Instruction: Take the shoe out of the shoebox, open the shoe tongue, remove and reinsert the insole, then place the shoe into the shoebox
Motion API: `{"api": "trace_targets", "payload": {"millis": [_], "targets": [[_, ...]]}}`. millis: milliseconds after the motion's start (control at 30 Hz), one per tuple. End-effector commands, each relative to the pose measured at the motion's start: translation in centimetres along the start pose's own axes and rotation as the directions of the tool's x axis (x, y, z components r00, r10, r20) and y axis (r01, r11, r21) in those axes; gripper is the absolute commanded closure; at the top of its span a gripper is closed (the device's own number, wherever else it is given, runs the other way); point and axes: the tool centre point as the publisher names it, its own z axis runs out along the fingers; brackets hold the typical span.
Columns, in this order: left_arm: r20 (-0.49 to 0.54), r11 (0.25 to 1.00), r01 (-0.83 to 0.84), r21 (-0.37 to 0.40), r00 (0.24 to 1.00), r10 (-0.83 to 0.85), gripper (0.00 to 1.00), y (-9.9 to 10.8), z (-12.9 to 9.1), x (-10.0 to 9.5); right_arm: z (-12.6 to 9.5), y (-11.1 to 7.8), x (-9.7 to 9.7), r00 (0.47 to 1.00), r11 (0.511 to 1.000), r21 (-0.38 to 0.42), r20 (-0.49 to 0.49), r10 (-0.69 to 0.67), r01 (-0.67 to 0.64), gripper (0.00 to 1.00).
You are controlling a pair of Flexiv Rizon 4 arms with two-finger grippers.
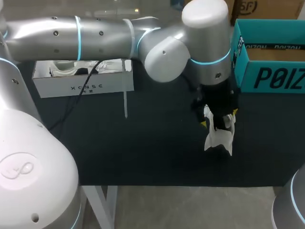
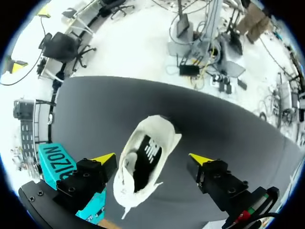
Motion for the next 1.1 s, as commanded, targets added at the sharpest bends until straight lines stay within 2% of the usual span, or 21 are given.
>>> {"api": "trace_targets", "payload": {"millis": [33,167,267,333,500,767,900,967,1100], "targets": [[0.006,0.962,0.249,-0.112,0.968,-0.25,0.0,-1.8,0.3,1.6,0.1,-0.1,0.0,1.0,1.0,0.002,0.001,0.0,0.0,0.0],[-0.014,0.917,0.371,-0.143,0.926,-0.377,0.0,-2.3,0.3,2.6,0.1,-0.1,0.0,1.0,1.0,0.002,0.001,0.0,0.0,0.0],[-0.005,0.893,0.435,-0.115,0.899,-0.438,0.0,-2.8,-0.4,3.4,0.1,-0.1,0.0,1.0,1.0,0.002,0.001,0.0,0.0,0.0],[-0.001,0.885,0.463,-0.057,0.886,-0.464,0.0,-3.1,-0.9,3.5,0.1,-0.1,0.0,1.0,1.0,0.002,0.001,0.0,0.0,0.0],[-0.026,0.848,0.529,-0.041,0.847,-0.53,0.0,-3.4,-1.5,3.7,0.1,-0.1,0.0,1.0,1.0,0.002,0.001,0.0,0.0,0.0],[-0.062,0.795,0.606,-0.019,0.793,-0.606,0.0,-4.8,0.5,2.9,0.1,-0.1,0.0,1.0,1.0,0.002,0.001,0.0,0.0,0.0],[-0.092,0.764,0.644,-0.046,0.758,-0.645,0.0,-5.4,1.3,2.4,0.1,-0.1,0.0,1.0,1.0,0.002,0.001,0.0,0.0,0.0],[-0.097,0.737,0.669,-0.094,0.731,-0.676,0.0,-5.6,1.1,2.3,0.1,-0.1,0.0,1.0,1.0,0.002,0.001,0.0,0.0,0.0],[-0.101,0.691,0.711,-0.131,0.684,-0.722,0.0,-6.1,1.0,2.4,0.1,-0.1,0.0,1.0,1.0,0.002,0.001,0.0,0.0,0.0]]}}
